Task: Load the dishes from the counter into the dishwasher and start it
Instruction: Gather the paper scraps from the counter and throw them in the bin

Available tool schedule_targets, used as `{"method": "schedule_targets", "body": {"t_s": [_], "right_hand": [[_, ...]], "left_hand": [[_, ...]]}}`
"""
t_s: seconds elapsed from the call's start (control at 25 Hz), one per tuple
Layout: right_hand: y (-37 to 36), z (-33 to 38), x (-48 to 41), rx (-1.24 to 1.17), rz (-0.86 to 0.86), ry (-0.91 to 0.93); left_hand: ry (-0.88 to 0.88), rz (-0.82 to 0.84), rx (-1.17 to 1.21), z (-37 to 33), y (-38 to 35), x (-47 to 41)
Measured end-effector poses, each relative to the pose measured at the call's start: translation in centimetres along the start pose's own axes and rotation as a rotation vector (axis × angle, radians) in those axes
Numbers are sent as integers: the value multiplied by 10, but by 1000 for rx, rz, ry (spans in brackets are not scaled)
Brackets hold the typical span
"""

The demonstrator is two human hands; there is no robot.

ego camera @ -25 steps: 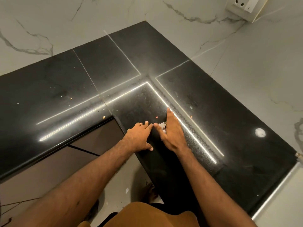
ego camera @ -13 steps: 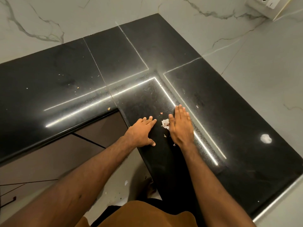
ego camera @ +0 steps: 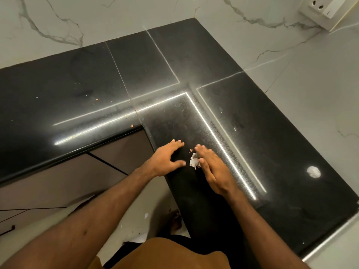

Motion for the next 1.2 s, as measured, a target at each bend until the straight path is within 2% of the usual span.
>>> {"method": "schedule_targets", "body": {"t_s": [0.08, 0.16, 0.28, 0.36, 0.48, 0.76, 0.84, 0.92, 0.96, 1.04, 1.12, 1.2], "right_hand": [[2, -5, 20, 77, -113, -192], [-6, -6, 30, 170, -126, -326], [-18, 4, 18, 151, -125, -329], [-28, 12, 0, 112, -111, -293], [-43, 28, -23, 92, -69, -224], [-74, 82, -39, -72, 92, -40], [-76, 97, -38, -313, 140, -19], [-65, 99, -32, -521, 60, -86], [-58, 94, -25, -496, -24, -123], [-47, 71, -3, -213, -124, -189], [-44, 49, 22, 111, -81, -230], [-51, 43, 39, 320, 6, -193]], "left_hand": [[-30, -373, 210, 10, 11, 17], [135, -700, 474, 31, 10, 33], [417, -946, 1113, 56, -16, 36], [477, -976, 1460, 53, -36, 30], [470, -1002, 1726, 41, -52, 29], [412, -1047, 1871, 42, -56, 32], [367, -1027, 1959, 42, -55, 32], [370, -1027, 1989, 42, -54, 32], [383, -1035, 1970, 43, -54, 32], [399, -1058, 1908, 44, -57, 33], [400, -1068, 1883, 45, -60, 33], [408, -1065, 1888, 47, -62, 31]]}}
Point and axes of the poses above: each hand's wrist, its own x-axis away from the middle knuckle, its own y-axis out of the back of the hand, z = x × y, the point moved 4 cm from there along -x, towards the middle knuckle, and after that the axes turned 9 degrees about x, right-handed, at the moved point
